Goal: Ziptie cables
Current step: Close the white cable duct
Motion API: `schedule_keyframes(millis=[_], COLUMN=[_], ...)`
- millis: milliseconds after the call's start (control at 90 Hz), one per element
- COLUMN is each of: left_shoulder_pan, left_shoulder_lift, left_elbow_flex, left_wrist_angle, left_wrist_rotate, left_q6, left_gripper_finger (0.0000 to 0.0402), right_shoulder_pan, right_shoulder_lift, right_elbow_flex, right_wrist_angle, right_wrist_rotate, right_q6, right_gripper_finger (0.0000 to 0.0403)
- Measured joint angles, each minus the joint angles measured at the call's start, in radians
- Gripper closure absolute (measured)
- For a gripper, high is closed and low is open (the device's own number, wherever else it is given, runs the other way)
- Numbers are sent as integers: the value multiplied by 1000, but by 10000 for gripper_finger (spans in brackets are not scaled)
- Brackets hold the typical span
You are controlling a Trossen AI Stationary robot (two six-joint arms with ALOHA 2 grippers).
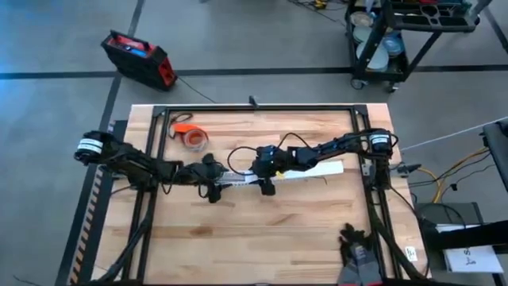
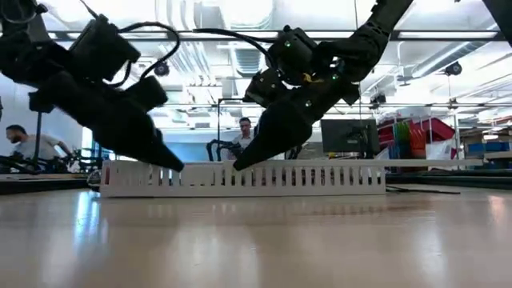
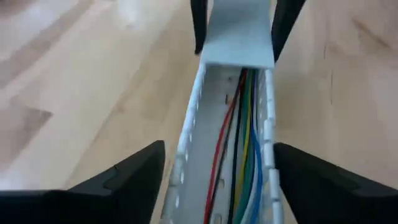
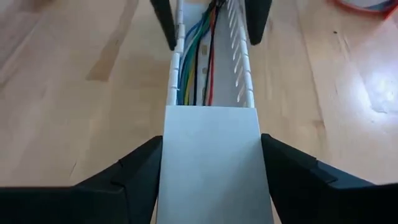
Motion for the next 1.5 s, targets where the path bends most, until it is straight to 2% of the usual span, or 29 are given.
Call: schedule_keyframes(millis=[300,744,889,1078,1189,1367,1500], left_shoulder_pan=[0,0,-2,0,0,1,2], left_shoulder_lift=[102,312,337,328,328,328,329], left_elbow_flex=[1,155,167,169,168,166,176], left_wrist_angle=[153,150,157,158,159,171,167], left_wrist_rotate=[39,41,38,3,6,37,46], left_q6=[42,53,46,35,31,32,38], left_gripper_finger=[96,96,96,96,116,168,178], right_shoulder_pan=[1,1,-2,-2,-3,-1,0], right_shoulder_lift=[-1,-5,-5,-3,-2,-2,-3], right_elbow_flex=[-1,-3,-5,-5,-5,-5,-6], right_wrist_angle=[-6,-22,-24,-30,-38,-42,-35], right_wrist_rotate=[-7,-12,-63,-94,-114,-73,-68], right_q6=[-12,-22,-37,-36,-39,-28,-28], right_gripper_finger=[171,173,177,162,165,174,171])
